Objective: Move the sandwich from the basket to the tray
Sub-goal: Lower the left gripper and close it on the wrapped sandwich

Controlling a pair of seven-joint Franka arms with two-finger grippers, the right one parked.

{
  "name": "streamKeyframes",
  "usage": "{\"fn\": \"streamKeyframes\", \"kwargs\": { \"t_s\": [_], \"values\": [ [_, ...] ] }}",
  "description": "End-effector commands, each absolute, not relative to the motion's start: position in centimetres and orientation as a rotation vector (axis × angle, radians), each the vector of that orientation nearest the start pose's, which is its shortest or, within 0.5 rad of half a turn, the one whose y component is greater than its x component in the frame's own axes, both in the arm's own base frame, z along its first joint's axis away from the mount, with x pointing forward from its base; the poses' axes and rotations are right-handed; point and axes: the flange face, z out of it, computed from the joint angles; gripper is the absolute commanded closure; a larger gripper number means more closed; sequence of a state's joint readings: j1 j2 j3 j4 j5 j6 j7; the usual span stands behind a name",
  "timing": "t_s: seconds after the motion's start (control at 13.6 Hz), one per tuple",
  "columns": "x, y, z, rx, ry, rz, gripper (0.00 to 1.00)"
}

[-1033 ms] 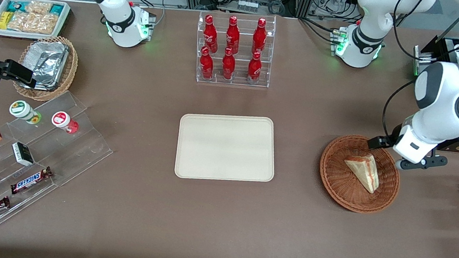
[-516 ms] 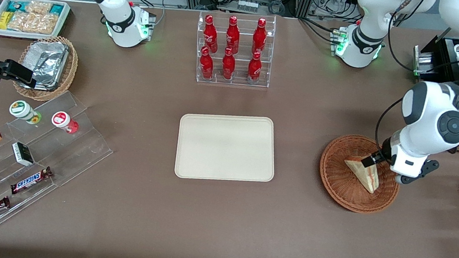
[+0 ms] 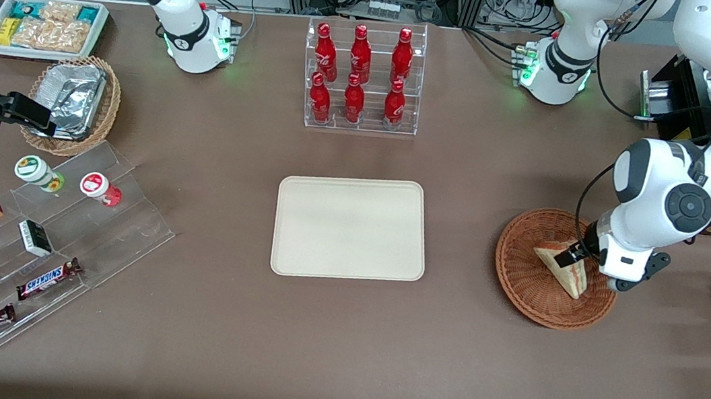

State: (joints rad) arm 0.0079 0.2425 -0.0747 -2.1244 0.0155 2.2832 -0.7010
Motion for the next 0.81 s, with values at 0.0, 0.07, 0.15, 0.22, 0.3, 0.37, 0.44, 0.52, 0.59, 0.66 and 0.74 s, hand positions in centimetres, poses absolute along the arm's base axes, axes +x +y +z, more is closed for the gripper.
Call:
{"fn": "streamKeyframes", "kwargs": {
  "t_s": [0.0,0.07,0.15,0.22,0.3,0.37,0.44,0.52,0.59,0.66,0.74],
  "values": [
    [55.8,-3.6,27.3,-2.96,-1.008,0.104,0.0],
    [55.6,-3.3,26.6,-2.955,-1.024,0.105,0.0],
    [55.7,-3.1,26.0,-2.953,-1.039,0.097,0.0],
    [55.6,-3.1,25.4,-2.953,-1.041,0.099,0.0],
    [55.6,-3.2,25.2,-2.952,-1.044,0.099,0.1],
    [55.5,-3.1,25.1,-2.947,-1.052,0.106,0.42],
    [55.3,-3.1,25.3,-2.943,-1.054,0.109,0.81],
    [55.1,-3.1,25.6,-2.942,-1.053,0.109,1.0],
    [55.0,-3.1,26.2,-2.941,-1.05,0.112,1.0],
    [54.9,-3.1,27.1,-2.936,-1.041,0.13,1.0],
    [55.2,-3.2,28.4,-2.937,-1.019,0.142,1.0]
  ]
}}
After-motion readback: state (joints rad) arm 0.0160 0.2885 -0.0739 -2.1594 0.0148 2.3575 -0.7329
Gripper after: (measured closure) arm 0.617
